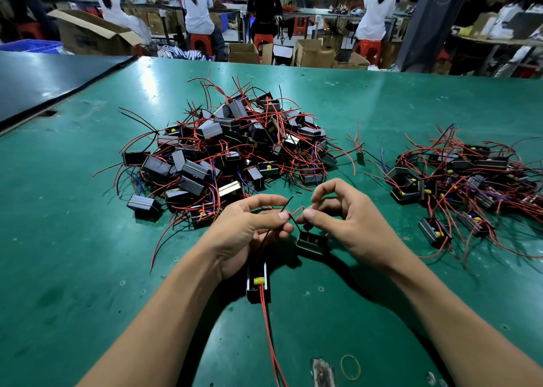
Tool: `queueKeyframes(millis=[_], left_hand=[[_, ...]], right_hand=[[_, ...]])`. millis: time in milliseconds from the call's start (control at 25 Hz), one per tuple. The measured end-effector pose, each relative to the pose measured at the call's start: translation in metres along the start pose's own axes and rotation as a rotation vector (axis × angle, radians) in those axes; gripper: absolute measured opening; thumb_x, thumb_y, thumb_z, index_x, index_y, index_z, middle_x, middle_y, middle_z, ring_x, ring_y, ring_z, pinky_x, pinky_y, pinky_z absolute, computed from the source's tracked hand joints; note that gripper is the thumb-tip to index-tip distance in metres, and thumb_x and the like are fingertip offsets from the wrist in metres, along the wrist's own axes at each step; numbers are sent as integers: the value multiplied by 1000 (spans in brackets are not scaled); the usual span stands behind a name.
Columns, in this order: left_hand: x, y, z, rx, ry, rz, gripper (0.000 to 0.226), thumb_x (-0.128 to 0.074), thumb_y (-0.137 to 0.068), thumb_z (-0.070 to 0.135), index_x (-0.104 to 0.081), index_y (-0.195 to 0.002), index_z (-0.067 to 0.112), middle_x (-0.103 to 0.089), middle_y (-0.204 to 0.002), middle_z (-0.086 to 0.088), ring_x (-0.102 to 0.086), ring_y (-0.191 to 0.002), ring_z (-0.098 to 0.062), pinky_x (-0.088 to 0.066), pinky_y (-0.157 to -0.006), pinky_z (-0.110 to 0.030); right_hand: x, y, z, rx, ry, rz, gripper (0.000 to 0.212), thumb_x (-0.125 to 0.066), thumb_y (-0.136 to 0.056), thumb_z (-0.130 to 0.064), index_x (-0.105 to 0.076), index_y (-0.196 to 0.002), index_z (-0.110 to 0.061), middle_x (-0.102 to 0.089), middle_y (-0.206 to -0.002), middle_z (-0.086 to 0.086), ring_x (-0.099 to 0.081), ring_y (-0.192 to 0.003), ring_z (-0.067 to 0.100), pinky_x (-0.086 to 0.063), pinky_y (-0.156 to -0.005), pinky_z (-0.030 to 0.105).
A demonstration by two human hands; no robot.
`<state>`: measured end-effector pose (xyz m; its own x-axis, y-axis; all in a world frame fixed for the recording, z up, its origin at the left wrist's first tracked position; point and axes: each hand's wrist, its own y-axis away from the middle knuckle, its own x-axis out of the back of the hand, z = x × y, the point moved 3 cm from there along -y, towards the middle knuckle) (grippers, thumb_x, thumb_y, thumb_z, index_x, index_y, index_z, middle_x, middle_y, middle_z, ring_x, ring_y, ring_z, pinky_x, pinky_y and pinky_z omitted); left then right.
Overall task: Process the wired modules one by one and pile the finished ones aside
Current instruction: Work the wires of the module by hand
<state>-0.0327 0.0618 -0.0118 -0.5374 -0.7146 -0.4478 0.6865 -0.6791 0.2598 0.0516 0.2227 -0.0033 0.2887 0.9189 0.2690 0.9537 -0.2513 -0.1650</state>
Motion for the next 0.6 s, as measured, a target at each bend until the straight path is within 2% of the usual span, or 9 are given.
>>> queueKeyframes(millis=[120, 360, 600], left_hand=[[-1, 1, 0, -1, 1, -13, 41, -72, -67, -3, -62, -107, -2, -67, -73, -15, -65, -59, -19, -59, -59, -24], [1, 0, 1, -17, -2, -14, 42, -72, -68, -2, -62, -109, -3, -68, -75, -14, -66, -61, -19, -58, -59, -23], [3, -2, 0, -80, -40, -24, 38, -73, -67, -2, -68, -105, 3, -73, -84, -8, -65, -66, -16, -54, -61, -24]], right_hand=[[0, 0, 2, -22, -1, -7, 22, -70, -92, -11, -57, -105, -22, -78, -88, 3, -69, -77, 9, -48, -63, 14], [0, -1, 3, 1, 48, -35, 16, -69, -93, -9, -68, -102, -22, -78, -87, 0, -73, -86, 12, -57, -84, 29], [-1, -2, 4, -7, 13, -21, 12, -70, -92, -8, -70, -97, -19, -78, -84, 0, -73, -81, 13, -56, -80, 23]])
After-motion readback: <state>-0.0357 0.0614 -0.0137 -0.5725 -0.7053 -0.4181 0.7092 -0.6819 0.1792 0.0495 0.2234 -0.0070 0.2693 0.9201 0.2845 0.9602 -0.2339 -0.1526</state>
